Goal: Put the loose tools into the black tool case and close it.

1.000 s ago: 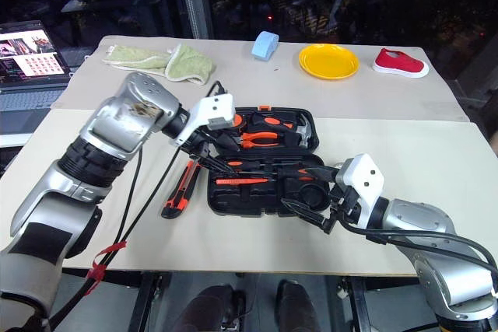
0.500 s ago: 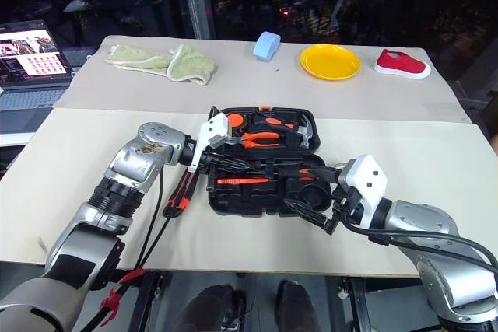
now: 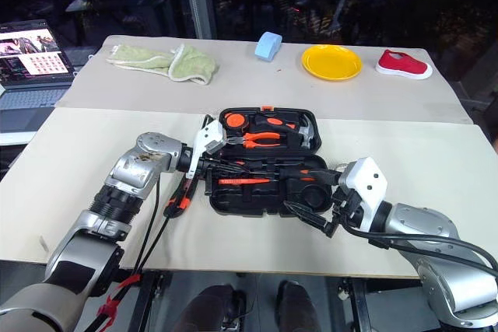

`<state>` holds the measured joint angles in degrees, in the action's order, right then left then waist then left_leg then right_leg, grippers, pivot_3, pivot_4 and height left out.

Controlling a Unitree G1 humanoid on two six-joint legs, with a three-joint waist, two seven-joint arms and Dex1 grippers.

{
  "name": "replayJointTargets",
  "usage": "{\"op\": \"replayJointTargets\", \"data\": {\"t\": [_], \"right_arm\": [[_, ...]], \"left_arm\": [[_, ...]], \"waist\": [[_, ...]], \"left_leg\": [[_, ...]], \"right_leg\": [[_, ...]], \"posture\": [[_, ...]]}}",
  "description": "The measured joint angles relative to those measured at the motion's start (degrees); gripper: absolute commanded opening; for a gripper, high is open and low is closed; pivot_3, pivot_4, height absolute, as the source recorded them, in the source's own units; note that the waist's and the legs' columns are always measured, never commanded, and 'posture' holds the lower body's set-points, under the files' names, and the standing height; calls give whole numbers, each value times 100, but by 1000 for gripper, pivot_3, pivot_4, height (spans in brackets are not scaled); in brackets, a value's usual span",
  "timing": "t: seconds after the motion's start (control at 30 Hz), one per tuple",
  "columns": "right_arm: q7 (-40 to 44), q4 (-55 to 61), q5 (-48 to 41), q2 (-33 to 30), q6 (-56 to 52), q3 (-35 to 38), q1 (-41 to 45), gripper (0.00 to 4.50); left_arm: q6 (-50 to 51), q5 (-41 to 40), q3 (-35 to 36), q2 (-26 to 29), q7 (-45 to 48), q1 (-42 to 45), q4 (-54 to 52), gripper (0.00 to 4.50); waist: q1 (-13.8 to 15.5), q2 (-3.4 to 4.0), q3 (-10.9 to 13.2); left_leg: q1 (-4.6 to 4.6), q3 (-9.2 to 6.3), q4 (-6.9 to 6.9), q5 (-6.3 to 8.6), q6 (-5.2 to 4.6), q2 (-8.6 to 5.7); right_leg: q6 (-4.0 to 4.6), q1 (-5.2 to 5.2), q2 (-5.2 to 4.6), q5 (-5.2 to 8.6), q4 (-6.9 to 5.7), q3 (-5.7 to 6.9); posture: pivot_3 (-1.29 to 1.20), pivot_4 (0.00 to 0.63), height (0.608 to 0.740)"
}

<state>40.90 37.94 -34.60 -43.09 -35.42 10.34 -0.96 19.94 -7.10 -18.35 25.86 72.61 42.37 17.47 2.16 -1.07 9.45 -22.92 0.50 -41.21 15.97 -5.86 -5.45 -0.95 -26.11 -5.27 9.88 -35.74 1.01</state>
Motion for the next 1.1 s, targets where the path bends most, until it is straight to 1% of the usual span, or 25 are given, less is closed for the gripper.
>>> {"op": "replayJointTargets", "data": {"t": [0.07, 0.33, 0.4, 0.47, 0.57, 0.63, 0.9, 1.1], "right_arm": [[-5, -2, -15, 0, -7, 4, -2, 4500], [-37, -4, -41, 0, -12, 4, 46, 4500], [-38, -4, -41, 0, -11, 3, 45, 4500], [-37, -7, -40, 0, -12, 0, 45, 4500], [-33, -27, -39, 0, -12, -4, 46, 4500], [-24, -29, -39, 0, -11, -14, 61, 4500], [-14, -46, -45, 0, -12, -15, 128, 4500], [-36, -46, -49, 1, -18, -14, 127, 4500]], "left_arm": [[-206, 87, -107, 81, 12, -87, -31, 13], [-583, 219, -149, 116, -41, -120, 40, 13], [-456, 108, -74, 116, 0, -120, 72, 13], [-163, -252, 146, 115, 178, -133, 65, 13], [255, -761, 521, 117, 357, -74, -98, 13], [294, -835, 624, 104, 316, 27, -99, 13], [-21, -646, 503, -43, 214, 8, -24, 13], [-456, -404, 335, -84, 219, -81, 253, 13]], "waist": [[-5, 1, -2], [-9, 0, -13], [-13, 0, -13], [-21, -1, -12], [-21, -1, -12], [2, -1, -12], [3, -1, -12], [3, -1, -12]], "left_leg": [[5, 4, 4, 16, 28, 0], [15, 6, 5, 15, 24, 0], [14, 6, 4, 13, 21, 0], [6, 7, 4, -3, -7, 0], [3, 6, 4, -5, -11, 0], [3, 6, 4, -4, -12, 0], [3, 8, 11, -3, -9, 0], [2, 8, 12, -2, -9, 0]], "right_leg": [[0, 2, 0, 0, 0, -6], [0, 11, 0, 0, -1, -8], [0, 9, 1, 0, -2, -7], [0, 0, 2, 0, -4, -7], [0, -5, 2, 0, -4, -5], [0, -2, 2, 0, -1, -3], [0, -3, 2, 0, 3, -6], [0, -3, 1, 0, 5, -7]], "posture": [[0, 150, 732], [0, 150, 732], [0, 150, 732], [0, 150, 732], [0, 150, 732], [0, 150, 732], [0, 150, 732], [0, 150, 732]]}}
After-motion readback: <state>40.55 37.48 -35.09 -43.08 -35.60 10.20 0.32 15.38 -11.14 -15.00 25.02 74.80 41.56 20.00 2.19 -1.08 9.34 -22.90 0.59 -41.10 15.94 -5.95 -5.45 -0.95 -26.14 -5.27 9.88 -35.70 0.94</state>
